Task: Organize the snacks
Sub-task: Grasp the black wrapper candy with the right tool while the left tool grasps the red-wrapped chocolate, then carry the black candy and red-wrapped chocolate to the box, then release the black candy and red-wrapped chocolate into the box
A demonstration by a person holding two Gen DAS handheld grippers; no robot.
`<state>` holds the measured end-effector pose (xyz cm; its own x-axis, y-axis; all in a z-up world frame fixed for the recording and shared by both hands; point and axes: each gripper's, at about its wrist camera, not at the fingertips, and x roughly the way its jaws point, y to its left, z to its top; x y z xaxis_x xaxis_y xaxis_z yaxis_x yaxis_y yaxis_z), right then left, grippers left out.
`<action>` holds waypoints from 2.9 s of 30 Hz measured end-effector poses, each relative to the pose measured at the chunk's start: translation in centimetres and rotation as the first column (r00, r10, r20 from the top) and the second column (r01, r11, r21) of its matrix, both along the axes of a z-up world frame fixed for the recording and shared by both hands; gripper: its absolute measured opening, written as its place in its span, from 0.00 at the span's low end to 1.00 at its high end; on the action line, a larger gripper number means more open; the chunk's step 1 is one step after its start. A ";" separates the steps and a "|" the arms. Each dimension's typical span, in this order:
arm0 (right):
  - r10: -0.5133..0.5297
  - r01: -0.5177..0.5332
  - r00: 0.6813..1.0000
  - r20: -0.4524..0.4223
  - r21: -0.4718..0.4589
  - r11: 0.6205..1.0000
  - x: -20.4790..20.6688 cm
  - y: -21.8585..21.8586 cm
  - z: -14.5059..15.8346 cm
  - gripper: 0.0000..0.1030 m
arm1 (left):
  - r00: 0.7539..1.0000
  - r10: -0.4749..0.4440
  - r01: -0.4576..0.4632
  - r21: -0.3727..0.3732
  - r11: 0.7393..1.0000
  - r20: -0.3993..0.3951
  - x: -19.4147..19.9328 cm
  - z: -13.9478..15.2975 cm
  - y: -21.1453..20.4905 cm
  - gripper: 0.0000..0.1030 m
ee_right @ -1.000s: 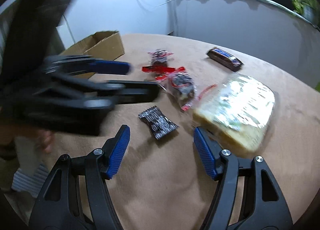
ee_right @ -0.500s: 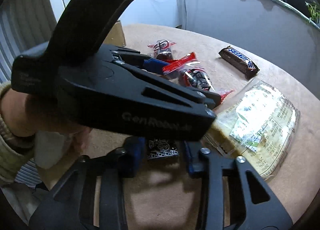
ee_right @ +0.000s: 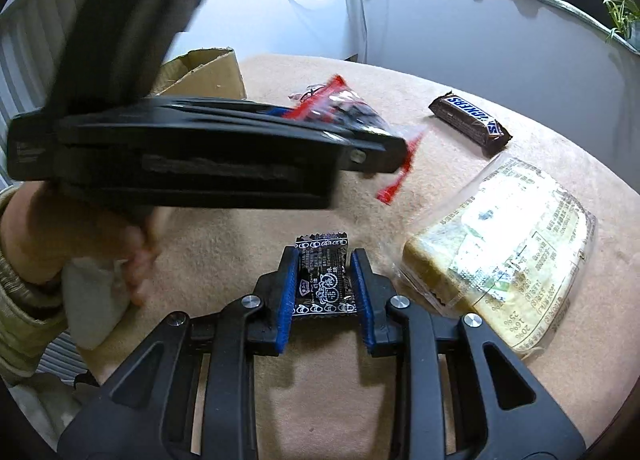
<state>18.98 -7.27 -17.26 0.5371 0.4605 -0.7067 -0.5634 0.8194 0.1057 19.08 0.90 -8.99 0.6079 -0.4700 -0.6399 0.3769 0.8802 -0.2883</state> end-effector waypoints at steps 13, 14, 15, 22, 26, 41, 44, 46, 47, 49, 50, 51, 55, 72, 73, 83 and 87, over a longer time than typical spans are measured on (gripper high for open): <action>-0.055 0.054 0.998 0.031 0.028 0.998 -1.3 -0.9 0.3 0.27 | 0.987 0.155 -0.157 0.025 0.987 0.051 -7.5 0.6 3.8 0.52; -0.060 0.058 0.998 0.031 0.033 0.998 -1.4 -1.0 0.3 0.27 | 0.986 0.158 -0.160 0.021 0.987 0.051 -8.0 0.5 3.9 0.52; -0.064 0.063 0.997 0.031 0.039 0.997 -1.3 -1.1 0.4 0.27 | 0.986 0.159 -0.160 0.018 0.987 0.051 -8.3 0.6 3.9 0.52; -0.134 0.129 0.990 0.040 0.124 0.984 -3.4 -2.6 1.8 0.27 | 0.982 0.161 -0.163 0.013 0.987 0.099 -11.5 2.2 4.7 0.52; -0.144 0.134 0.987 0.075 0.126 0.983 -5.3 -2.2 3.4 0.27 | 0.977 0.171 -0.172 0.000 0.985 0.127 -13.2 3.0 5.5 0.52; -0.042 0.027 0.978 0.207 0.072 0.997 -8.7 4.8 9.0 0.27 | 0.929 0.310 -0.302 -0.069 0.951 0.201 -17.7 5.1 13.0 0.52; -0.007 -0.005 0.976 0.216 0.054 0.999 -8.8 7.0 9.5 0.27 | 0.918 0.339 -0.329 -0.082 0.941 0.203 -18.1 5.1 14.7 0.52; 0.018 -0.028 0.975 0.222 0.041 0.999 -8.8 8.7 9.7 0.27 | 0.911 0.358 -0.347 -0.090 0.934 0.203 -18.3 5.0 15.8 0.52; 0.030 -0.039 0.974 0.224 0.036 0.999 -8.9 9.3 9.8 0.27 | 0.908 0.367 -0.355 -0.094 0.930 0.202 -18.4 4.9 16.3 0.52; 0.053 -0.060 0.972 0.228 0.026 0.998 -8.8 10.8 9.9 0.27 | 0.902 0.384 -0.371 -0.100 0.923 0.198 -18.6 4.7 17.5 0.53; 0.061 -0.068 0.972 0.228 0.024 0.997 -8.8 11.3 10.0 0.27 | 0.900 0.390 -0.377 -0.102 0.921 0.197 -18.7 4.6 17.9 0.52; 0.077 -0.083 0.971 0.227 0.017 0.996 -8.7 12.3 10.0 0.27 | 0.896 0.398 -0.385 -0.104 0.917 0.195 -18.7 4.5 18.4 0.53; 0.125 -0.129 0.965 0.228 0.001 0.992 -8.3 15.3 10.1 0.27 | 0.887 0.426 -0.412 -0.114 0.904 0.179 -18.7 3.7 20.3 0.53; 0.189 -0.199 0.945 0.266 0.012 0.980 -4.5 22.7 10.3 0.42 | 0.842 0.515 -0.525 0.025 0.850 0.163 -16.3 3.6 22.3 0.77; 0.184 -0.196 0.947 0.265 0.017 0.981 -4.6 22.4 10.3 0.43 | 0.840 0.514 -0.527 0.035 0.849 0.174 -16.5 3.9 22.2 0.77; 0.164 -0.179 0.948 0.272 0.029 0.983 -5.9 20.4 10.6 0.47 | 0.824 0.509 -0.536 0.049 0.843 0.250 -17.8 6.2 21.7 0.77; 0.164 -0.181 0.947 0.276 0.036 0.983 -6.4 20.0 10.7 0.56 | 0.826 0.504 -0.533 0.060 0.844 0.253 -18.0 6.5 21.3 0.77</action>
